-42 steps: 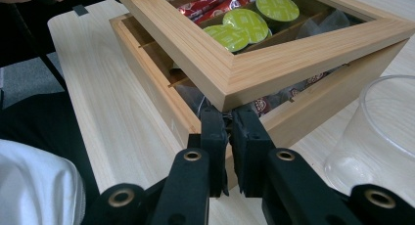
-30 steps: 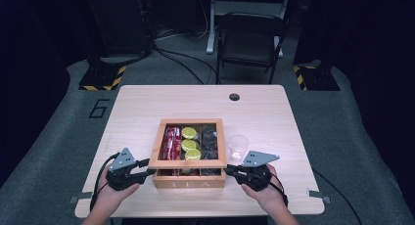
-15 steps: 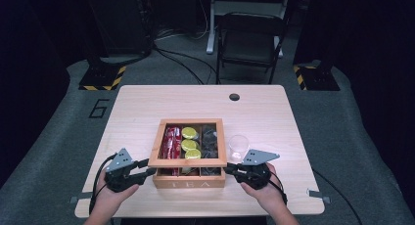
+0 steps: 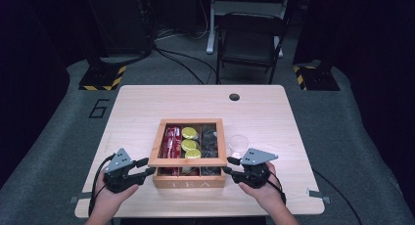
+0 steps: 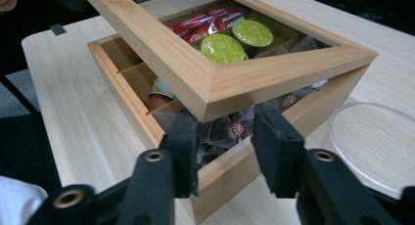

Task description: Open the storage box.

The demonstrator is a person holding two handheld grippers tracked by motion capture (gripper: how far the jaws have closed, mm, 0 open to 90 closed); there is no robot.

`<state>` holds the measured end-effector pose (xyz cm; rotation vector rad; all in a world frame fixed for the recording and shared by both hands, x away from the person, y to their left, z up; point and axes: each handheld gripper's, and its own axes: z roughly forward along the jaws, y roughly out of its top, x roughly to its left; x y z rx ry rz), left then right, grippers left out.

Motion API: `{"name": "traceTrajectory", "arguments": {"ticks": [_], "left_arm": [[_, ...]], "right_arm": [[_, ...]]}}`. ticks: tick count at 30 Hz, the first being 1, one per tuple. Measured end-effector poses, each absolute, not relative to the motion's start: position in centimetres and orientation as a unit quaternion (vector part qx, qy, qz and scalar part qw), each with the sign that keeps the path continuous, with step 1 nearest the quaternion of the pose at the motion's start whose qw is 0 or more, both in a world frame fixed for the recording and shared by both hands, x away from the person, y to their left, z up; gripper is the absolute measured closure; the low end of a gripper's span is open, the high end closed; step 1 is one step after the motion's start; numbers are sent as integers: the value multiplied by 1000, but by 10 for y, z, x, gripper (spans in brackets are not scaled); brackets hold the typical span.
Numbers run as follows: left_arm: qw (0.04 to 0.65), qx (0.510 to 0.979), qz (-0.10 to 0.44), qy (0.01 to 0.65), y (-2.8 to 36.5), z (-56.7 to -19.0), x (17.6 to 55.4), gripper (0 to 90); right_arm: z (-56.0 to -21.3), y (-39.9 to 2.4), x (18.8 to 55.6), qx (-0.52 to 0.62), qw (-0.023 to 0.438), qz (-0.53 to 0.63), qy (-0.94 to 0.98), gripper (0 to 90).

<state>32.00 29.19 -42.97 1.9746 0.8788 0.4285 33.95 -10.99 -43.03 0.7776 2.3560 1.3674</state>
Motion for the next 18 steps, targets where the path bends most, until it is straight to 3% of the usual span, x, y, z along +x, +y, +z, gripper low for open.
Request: {"name": "traceTrajectory", "arguments": {"ticks": [11,18], "left_arm": [[451,806,188,336,289,-423,318,527],[458,798,184,344,289,-420,319,527]], "right_arm": [[-424,-103,337,271,176,472,820,494],[-421,-101,337,277,176,475,816,491]]}}
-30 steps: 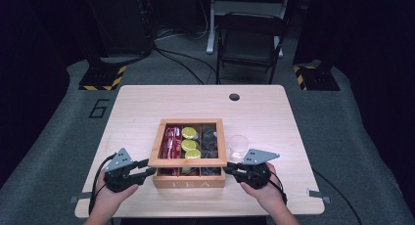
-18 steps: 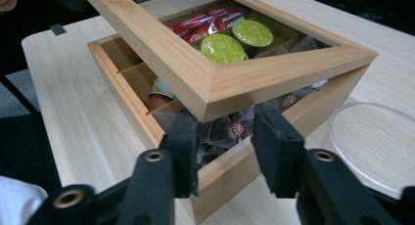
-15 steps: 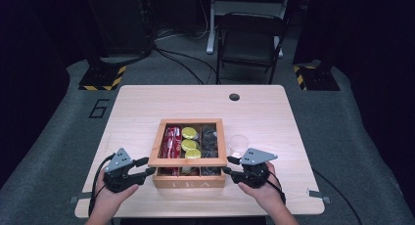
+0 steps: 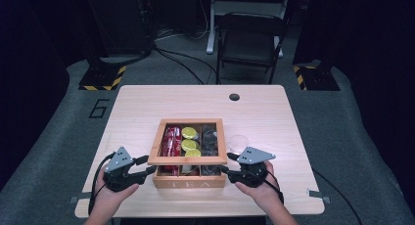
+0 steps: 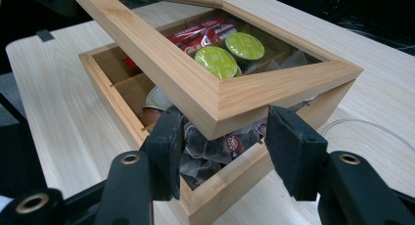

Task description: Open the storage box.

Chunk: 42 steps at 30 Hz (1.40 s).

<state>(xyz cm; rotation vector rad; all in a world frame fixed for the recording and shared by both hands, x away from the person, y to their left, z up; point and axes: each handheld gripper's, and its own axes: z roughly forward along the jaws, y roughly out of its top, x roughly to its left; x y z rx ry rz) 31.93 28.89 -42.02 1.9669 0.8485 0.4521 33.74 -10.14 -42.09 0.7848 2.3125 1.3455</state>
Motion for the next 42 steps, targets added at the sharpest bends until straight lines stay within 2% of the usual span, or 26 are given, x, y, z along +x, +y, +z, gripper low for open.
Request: {"name": "traceTrajectory", "arguments": {"ticks": [15,26,42], "left_arm": [[461,792,181,358,287,-412,324,532],[467,784,203,356,286,-396,333,534],[477,777,194,362,289,-385,342,549]], "right_arm": [[-410,-102,342,289,163,476,814,497],[-393,-102,349,277,181,488,807,519],[-380,-100,355,287,184,492,801,519]]}}
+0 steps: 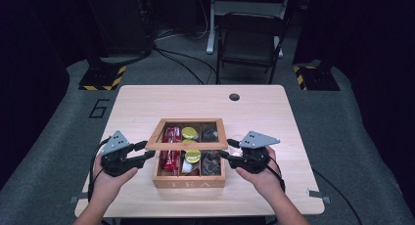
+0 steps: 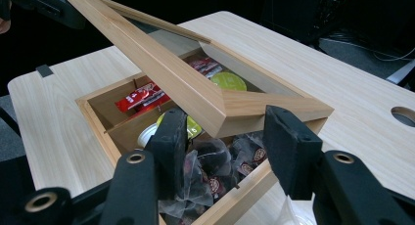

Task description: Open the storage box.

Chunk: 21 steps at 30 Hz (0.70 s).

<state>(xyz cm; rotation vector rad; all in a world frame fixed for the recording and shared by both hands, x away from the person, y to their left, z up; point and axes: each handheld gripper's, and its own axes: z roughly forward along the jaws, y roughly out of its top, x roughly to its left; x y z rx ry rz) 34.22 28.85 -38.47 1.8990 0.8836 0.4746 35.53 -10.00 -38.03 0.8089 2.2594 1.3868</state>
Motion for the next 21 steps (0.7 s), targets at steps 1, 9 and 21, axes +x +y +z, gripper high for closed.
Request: {"name": "traceTrajectory", "arguments": {"ticks": [1,9,21], "left_arm": [[477,778,194,361,289,-384,343,549],[477,778,191,360,290,-379,347,552],[479,776,198,358,289,-371,354,556]], "right_arm": [[-380,-100,356,283,186,492,802,519],[-374,-99,359,279,189,488,805,519],[-367,-98,365,286,193,492,800,521]]}}
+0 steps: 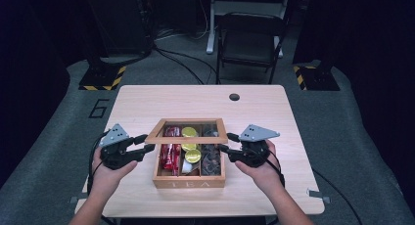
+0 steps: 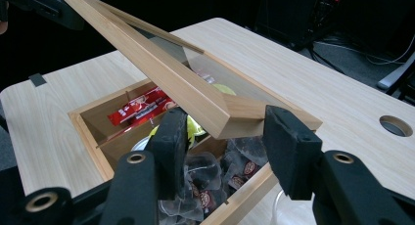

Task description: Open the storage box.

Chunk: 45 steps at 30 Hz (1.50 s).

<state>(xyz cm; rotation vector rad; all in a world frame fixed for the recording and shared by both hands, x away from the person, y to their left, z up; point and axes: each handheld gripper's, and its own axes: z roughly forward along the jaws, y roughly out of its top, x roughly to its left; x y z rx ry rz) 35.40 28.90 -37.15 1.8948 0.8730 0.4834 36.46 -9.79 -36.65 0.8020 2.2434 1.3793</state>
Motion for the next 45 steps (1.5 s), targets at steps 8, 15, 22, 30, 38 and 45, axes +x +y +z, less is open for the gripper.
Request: {"name": "traceTrajectory", "arguments": {"ticks": [8,15,22,30,38,45], "left_arm": [[480,776,199,356,289,-366,359,559],[485,771,207,357,289,-360,367,566],[486,767,217,358,287,-357,373,572],[495,760,215,363,288,-356,381,571],[489,758,223,368,285,-357,387,561],[484,757,234,371,282,-360,391,566]], "right_arm": [[-362,-97,369,283,201,490,799,533],[-356,-96,375,290,207,495,792,549],[-351,-95,380,294,217,496,788,558],[-346,-94,386,295,218,497,786,564],[-344,-94,389,298,219,498,784,564],[-343,-94,390,296,224,498,784,564]]}}
